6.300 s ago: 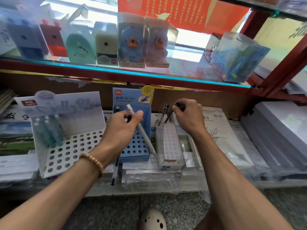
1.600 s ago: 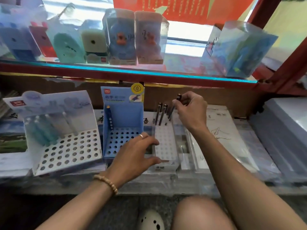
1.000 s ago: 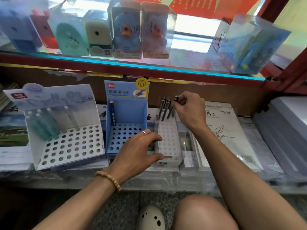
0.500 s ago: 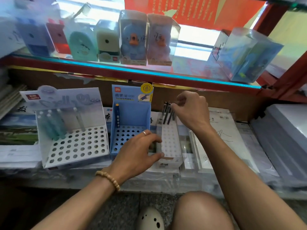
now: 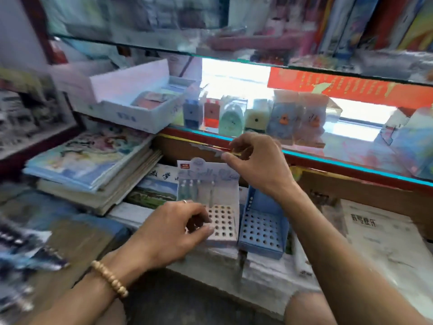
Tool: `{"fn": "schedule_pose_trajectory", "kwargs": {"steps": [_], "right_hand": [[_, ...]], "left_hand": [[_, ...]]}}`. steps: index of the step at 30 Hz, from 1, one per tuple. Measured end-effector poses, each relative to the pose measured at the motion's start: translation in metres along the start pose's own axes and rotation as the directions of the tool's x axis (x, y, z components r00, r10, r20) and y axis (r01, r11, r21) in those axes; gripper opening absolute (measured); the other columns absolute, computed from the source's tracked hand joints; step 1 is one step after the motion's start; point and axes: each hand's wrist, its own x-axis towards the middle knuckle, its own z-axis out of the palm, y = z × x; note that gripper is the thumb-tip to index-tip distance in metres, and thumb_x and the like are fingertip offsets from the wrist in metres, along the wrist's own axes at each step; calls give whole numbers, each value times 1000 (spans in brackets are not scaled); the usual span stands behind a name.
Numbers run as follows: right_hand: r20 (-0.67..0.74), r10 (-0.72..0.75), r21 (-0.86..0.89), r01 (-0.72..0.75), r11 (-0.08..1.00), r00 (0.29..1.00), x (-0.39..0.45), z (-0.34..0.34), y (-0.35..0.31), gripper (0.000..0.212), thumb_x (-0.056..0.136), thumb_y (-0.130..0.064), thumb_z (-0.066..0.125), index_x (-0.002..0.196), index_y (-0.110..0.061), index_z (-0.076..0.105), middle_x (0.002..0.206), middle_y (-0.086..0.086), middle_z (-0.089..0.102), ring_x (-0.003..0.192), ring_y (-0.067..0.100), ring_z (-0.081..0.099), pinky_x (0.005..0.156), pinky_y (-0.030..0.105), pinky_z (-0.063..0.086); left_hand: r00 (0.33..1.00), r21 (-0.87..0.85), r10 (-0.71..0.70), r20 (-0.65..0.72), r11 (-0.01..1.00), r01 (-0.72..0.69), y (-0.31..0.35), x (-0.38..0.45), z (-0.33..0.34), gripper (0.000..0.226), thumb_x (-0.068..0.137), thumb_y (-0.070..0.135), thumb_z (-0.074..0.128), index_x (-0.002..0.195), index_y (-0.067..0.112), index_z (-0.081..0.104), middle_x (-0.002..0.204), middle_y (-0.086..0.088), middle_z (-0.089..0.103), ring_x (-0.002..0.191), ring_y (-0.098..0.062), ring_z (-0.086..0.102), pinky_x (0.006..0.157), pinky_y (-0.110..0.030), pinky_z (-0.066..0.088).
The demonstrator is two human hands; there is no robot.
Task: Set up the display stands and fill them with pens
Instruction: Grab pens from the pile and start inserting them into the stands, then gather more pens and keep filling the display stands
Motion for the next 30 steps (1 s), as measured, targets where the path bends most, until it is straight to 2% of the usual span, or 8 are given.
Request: {"fn": "schedule_pose_trajectory", "kwargs": {"steps": [4,8,11,15,20,23,25,30], "right_hand": [[77,-109,59,105,993,991,17,36,-61,21,83,-31,76,93,-13,73,83,-2,70,74,14,64,73,38,56],[168,-246,76,237,969,955,32,83,-122,22,82,-33,75,91,-14,73,79,-6,68,72,9,61,70,30,51],[225,-338,143,312,939,914,36,122,-168,23,81,-34,76,94,-14,72,81,-6,66,75,12,62,70,29,48],[351,-436,263,359,895,829,29,188,-214,23,84,-34,74,98,-15,72,89,-6,67,80,10,61,74,31,53],[624,-480,289,388,875,617,-2,276,-231,53,88,-49,68,129,-16,60,127,1,62,118,18,57,92,25,45],[762,-441,275,379,884,475,-28,319,-220,83,85,-67,60,150,-22,35,153,3,38,141,24,36,109,36,37],[798,-438,295,366,883,414,-41,338,-212,94,82,-73,55,155,-25,21,160,2,25,148,25,23,116,39,27],[771,-488,296,449,843,409,-56,368,-210,118,65,-100,21,158,-30,1,167,-1,1,153,20,2,124,45,11]], "left_hand": [[986,20,-104,-132,994,108,-29,-43,-52,14,87,45,68,88,31,67,84,16,66,78,1,61,70,-21,49],[931,11,-271,-244,959,282,-65,-100,-90,35,79,61,57,91,30,68,82,17,66,79,1,61,71,-21,49],[854,-14,-416,-311,901,434,-88,-147,-109,20,88,47,66,92,28,70,82,17,66,79,0,61,74,-27,51],[649,-62,-608,-456,750,659,-109,-209,-114,17,91,43,63,102,30,67,96,22,59,90,3,55,85,-25,49],[372,33,-740,-561,429,903,-129,-261,-74,76,81,72,55,143,31,42,141,7,39,137,-17,33,112,-35,34],[333,184,-810,-482,278,943,-142,-279,-49,99,74,90,33,147,24,40,146,-5,46,138,-29,31,112,-46,24],[344,218,-818,-460,271,937,-150,-285,-40,98,78,89,27,146,19,43,145,-10,51,138,-32,32,110,-50,17],[344,230,-832,-436,266,936,-182,-283,-51,91,85,81,21,145,16,47,150,-13,46,143,-31,33,112,-55,16]]}}
